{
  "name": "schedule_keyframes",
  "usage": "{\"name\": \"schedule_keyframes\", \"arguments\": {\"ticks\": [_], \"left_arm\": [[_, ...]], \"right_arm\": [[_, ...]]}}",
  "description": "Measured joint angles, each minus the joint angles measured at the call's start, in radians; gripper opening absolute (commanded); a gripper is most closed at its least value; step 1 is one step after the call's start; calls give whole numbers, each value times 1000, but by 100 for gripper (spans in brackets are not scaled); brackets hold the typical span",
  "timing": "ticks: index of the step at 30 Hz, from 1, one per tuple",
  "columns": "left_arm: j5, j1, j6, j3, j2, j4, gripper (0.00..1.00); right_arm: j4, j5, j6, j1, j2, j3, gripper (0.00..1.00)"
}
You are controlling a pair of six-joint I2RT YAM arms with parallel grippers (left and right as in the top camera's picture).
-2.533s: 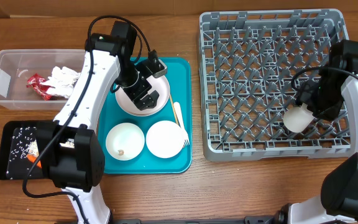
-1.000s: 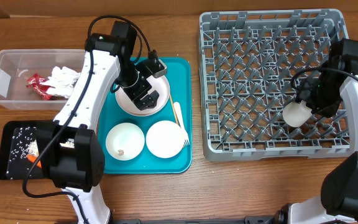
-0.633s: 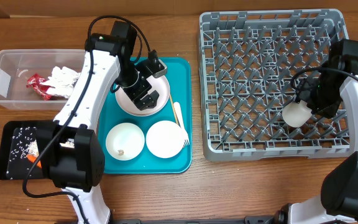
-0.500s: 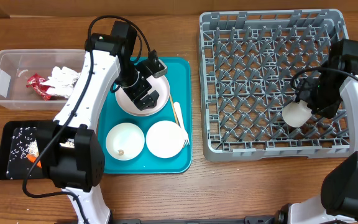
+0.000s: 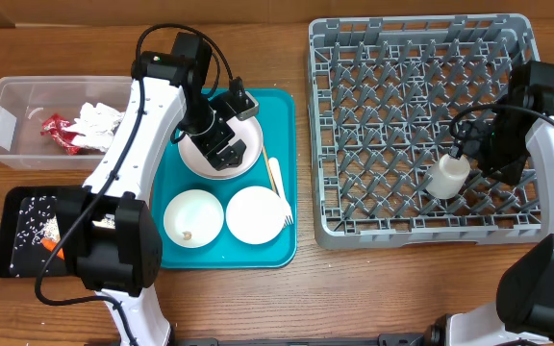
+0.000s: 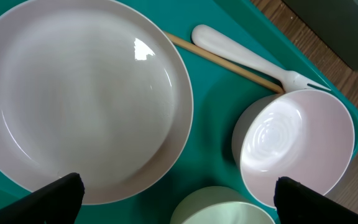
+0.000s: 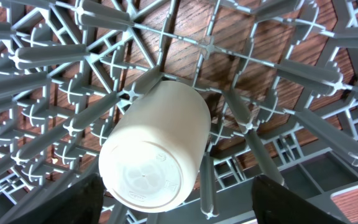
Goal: Sort waste into correct bins and load items into the dishwasher rack
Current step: 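Move the right gripper left toward the pink bowl on the teal tray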
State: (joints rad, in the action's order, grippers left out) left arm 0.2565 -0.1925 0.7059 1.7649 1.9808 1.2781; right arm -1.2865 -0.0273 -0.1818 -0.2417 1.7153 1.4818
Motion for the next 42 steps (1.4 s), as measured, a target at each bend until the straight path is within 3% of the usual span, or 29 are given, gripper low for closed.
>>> {"name": "schedule_keyframes", "arguments": {"ticks": [5,15,25,35,42], "left_arm": [[0,0,0,0,0,0,100],[0,0,0,0,0,0,100],[0,0,0,0,0,0,100],[0,0,0,0,0,-3,100],[-4,0,3,0,0,-162,100]], "right_arm": [[-34,-32,7,0,1,18,70],[-183,-137,40,41,-25,229,67],[-259,-217,83,301,-47,233,67],[-222,-274,61,555,-47,233,68],[-179,-283,24,727,-47,227,68]]}}
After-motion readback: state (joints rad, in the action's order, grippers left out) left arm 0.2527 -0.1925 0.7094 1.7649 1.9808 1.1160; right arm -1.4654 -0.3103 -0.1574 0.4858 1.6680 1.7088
